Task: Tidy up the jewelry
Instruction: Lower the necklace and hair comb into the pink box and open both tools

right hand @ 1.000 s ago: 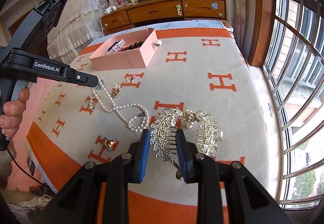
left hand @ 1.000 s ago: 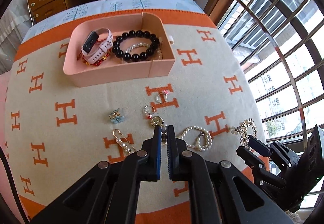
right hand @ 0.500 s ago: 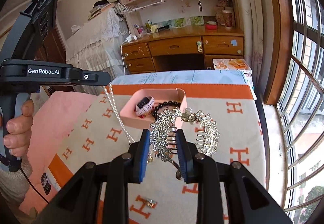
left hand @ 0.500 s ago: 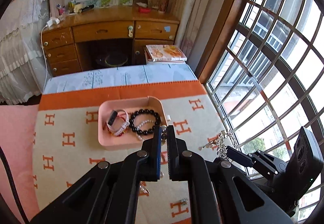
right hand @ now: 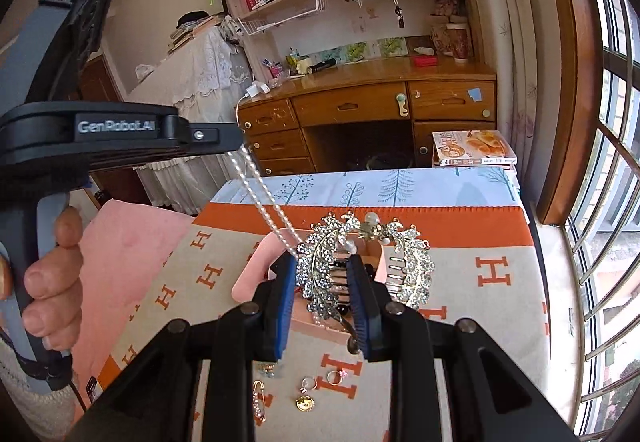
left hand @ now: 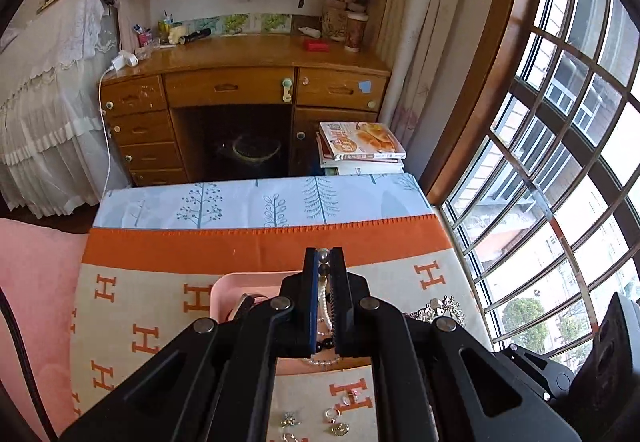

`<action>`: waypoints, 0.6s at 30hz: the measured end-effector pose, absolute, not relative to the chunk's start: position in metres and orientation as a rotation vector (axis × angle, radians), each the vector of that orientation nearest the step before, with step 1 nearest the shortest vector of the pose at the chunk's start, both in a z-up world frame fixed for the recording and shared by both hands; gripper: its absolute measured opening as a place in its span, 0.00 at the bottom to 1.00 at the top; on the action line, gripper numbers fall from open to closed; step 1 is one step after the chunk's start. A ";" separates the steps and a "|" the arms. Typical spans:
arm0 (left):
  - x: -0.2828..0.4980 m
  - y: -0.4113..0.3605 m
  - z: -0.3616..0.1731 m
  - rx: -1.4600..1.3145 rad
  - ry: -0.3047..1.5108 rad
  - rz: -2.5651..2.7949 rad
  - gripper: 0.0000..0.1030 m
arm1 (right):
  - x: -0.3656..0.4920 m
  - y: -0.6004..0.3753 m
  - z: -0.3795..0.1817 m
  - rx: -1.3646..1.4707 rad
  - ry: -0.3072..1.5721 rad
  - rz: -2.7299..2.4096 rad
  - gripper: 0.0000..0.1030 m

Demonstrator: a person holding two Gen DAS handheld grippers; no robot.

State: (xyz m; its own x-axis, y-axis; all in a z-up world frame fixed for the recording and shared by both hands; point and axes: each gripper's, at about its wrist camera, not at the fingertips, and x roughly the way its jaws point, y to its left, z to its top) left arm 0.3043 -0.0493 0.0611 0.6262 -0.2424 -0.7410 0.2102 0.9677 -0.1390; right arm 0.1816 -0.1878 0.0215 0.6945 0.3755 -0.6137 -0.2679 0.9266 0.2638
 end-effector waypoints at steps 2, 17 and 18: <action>0.317 -0.056 0.036 -0.034 0.908 -0.284 0.03 | 0.187 -0.186 0.013 0.155 0.742 0.358 0.25; 0.291 -0.014 -0.026 0.033 0.998 -0.230 0.43 | 0.218 -0.159 -0.019 0.144 0.836 0.417 0.25; 0.288 -0.008 -0.028 0.034 1.001 -0.223 0.43 | 0.221 -0.154 -0.021 0.138 0.844 0.422 0.25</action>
